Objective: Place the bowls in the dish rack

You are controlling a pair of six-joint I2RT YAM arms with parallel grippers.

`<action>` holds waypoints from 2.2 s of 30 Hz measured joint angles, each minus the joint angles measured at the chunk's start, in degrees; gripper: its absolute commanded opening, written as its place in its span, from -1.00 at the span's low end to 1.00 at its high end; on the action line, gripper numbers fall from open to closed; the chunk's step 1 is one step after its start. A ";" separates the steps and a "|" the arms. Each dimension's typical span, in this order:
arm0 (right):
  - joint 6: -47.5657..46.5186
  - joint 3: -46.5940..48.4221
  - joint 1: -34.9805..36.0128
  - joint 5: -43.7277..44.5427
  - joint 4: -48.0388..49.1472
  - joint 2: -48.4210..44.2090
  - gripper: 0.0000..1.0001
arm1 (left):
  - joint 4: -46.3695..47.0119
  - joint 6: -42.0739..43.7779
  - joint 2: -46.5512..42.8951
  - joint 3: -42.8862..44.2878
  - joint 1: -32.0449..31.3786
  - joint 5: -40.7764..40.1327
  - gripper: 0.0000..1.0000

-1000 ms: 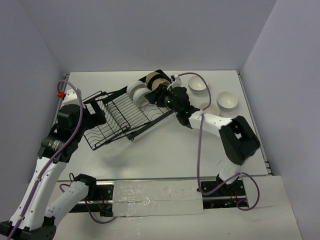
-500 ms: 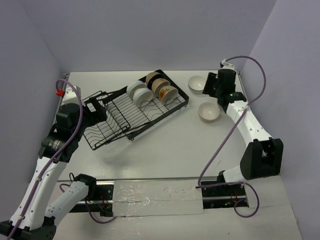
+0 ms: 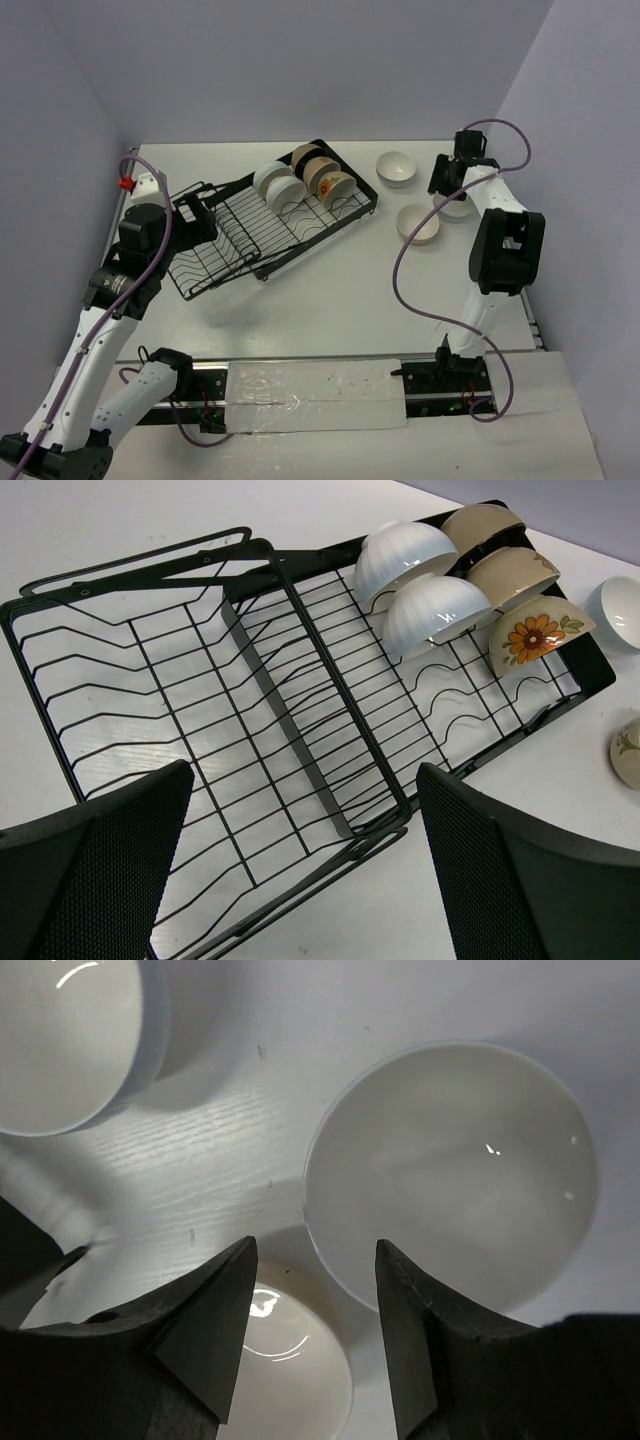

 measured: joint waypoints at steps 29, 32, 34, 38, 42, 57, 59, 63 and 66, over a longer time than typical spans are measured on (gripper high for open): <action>-2.60 1.25 0.04 4.35 -0.55 3.50 -1.00 | -0.20 0.22 2.91 0.15 0.00 -0.48 0.99; -2.60 0.42 0.70 4.79 -1.05 -0.66 -1.00 | -0.22 0.22 3.08 0.33 0.00 -0.46 0.99; -2.58 -0.07 1.99 4.42 -1.03 -4.59 -1.00 | -0.15 0.22 3.32 0.52 0.00 -0.44 0.98; -1.84 -0.26 8.17 0.33 1.09 -12.92 -1.00 | -0.13 0.22 3.41 0.55 0.00 -0.28 0.99; 1.14 -2.60 17.94 -7.28 8.44 -19.74 -1.00 | 0.07 0.24 3.41 0.55 0.00 0.04 0.98; 29.14 -26.12 41.33 -28.02 56.50 -13.49 -1.00 | 0.13 0.22 3.30 0.55 0.00 0.42 0.98; 33.24 -28.00 42.14 -28.68 63.21 -10.80 -1.00 | 0.02 0.20 3.15 0.55 0.00 0.39 0.98; 38.93 -29.22 42.66 -28.74 72.39 -5.49 -1.00 | -0.22 0.20 2.75 0.55 0.00 0.39 0.99; 41.33 -29.35 42.75 -28.26 77.31 -2.99 -1.00 | -0.31 0.20 2.47 0.55 0.00 0.35 0.99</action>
